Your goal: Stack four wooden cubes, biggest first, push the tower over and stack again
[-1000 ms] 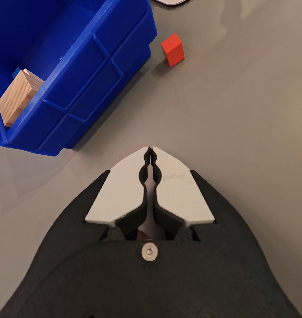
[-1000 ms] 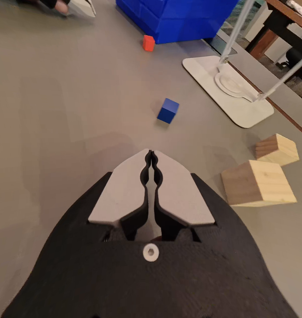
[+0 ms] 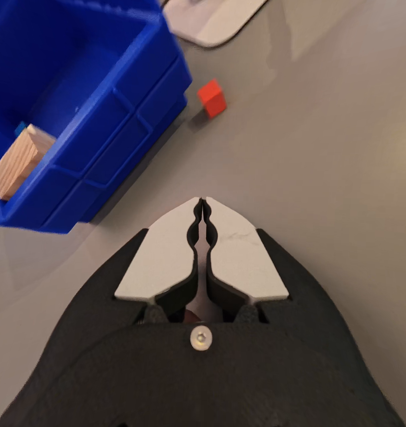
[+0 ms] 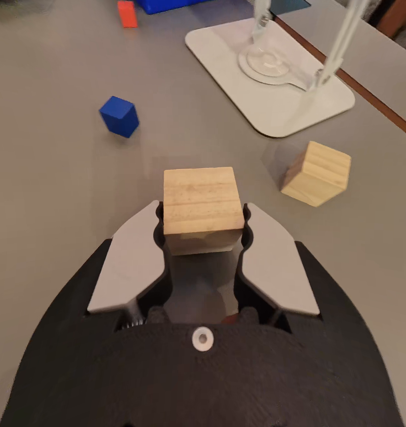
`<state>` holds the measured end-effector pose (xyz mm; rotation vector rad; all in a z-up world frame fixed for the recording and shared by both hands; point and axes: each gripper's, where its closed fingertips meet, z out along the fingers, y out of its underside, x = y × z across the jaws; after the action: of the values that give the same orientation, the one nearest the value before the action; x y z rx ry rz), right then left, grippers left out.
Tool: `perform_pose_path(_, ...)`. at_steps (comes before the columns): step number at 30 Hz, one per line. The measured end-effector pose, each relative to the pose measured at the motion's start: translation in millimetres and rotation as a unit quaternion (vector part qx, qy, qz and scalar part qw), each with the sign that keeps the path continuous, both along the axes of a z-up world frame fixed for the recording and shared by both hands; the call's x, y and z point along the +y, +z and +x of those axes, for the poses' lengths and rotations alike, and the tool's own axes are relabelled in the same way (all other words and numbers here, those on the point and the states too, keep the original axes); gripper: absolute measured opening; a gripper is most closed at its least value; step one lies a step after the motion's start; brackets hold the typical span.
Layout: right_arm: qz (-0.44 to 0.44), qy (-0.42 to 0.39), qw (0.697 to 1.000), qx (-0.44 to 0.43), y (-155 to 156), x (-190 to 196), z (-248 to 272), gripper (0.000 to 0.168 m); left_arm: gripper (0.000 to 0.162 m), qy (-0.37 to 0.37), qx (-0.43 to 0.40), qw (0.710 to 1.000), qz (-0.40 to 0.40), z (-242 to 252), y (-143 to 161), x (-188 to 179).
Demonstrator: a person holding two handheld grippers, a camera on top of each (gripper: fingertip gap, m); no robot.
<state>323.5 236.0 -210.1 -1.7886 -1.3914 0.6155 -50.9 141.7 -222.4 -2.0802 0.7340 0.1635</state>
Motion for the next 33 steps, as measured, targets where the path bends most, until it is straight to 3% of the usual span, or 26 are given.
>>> perform_pose_path(4, 0.007, 0.068, 0.998, 0.004, 4, -25, -12, 0.066, 0.019, -0.083, -0.072, 0.994, 0.020, 80, 28, 5)
perform_pose_path(10, 0.004, 0.126, 0.992, 0.014, 4, -46, -19, 0.066, 0.058, -0.171, -0.063, 0.983, -0.009, 209, 17, 23)
perform_pose_path(13, 0.002, 0.136, 0.991, 0.017, 2, -50, -20, 0.066, 0.064, -0.175, -0.036, 0.983, -0.029, 241, 2, 41)
perform_pose_path(15, 0.000, 0.142, 0.990, 0.019, 2, -53, -21, 0.066, 0.056, -0.180, -0.038, 0.981, -0.057, 255, -6, 48)
perform_pose_path(17, -0.003, 0.147, 0.989, 0.021, 2, -55, -22, 0.066, 0.031, -0.182, -0.038, 0.980, -0.068, 261, -8, 55)
perform_pose_path(23, -0.022, 0.212, 0.976, 0.042, 12, -78, -44, 0.066, 0.029, -0.204, -0.051, 0.975, -0.077, 257, -6, 53)
perform_pose_path(33, -0.029, 0.338, 0.941, -0.006, -6, -123, -113, 0.066, 0.029, -0.271, -0.075, 0.952, -0.118, 177, -8, -1)
